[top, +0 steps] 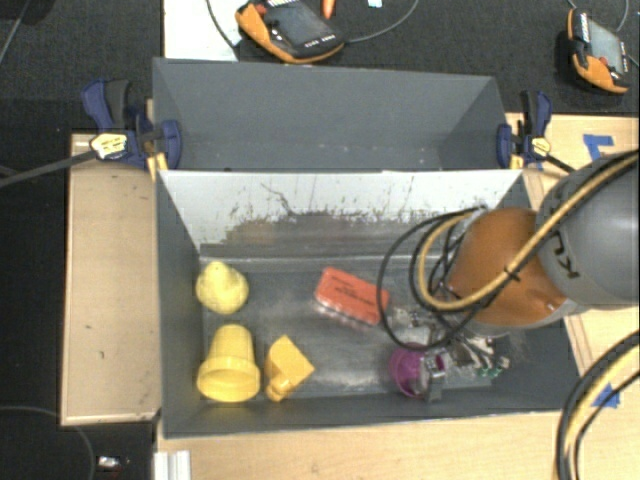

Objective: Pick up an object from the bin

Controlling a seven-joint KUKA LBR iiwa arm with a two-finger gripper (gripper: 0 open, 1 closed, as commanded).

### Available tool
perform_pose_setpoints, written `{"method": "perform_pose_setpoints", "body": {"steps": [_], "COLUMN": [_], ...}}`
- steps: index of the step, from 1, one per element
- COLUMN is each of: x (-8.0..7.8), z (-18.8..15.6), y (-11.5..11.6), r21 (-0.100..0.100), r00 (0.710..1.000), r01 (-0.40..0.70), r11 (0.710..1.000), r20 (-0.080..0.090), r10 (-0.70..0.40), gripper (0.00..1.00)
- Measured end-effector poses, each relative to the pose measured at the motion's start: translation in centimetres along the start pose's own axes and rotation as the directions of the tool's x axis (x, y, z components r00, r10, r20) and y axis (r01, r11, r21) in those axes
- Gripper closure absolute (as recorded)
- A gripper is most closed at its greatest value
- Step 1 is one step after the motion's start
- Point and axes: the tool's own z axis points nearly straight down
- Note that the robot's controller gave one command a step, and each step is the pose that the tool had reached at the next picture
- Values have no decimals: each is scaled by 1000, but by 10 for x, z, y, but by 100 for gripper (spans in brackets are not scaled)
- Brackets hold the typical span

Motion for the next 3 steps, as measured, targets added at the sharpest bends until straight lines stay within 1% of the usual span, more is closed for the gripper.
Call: {"method": "perform_pose_setpoints", "body": {"steps": [1, 2, 3], "x": [-2, -2, -2], "z": [0, 0, -9], "y": [-13, -13, -13], "r21": [-2, -2, -2], "r00": [989, 989, 989], "r01": [145, 147, 148], "r11": [989, 989, 989], "r20": [3, 3, 3], "r10": [-145, -147, -148], "gripper": [100, 100, 100]}}
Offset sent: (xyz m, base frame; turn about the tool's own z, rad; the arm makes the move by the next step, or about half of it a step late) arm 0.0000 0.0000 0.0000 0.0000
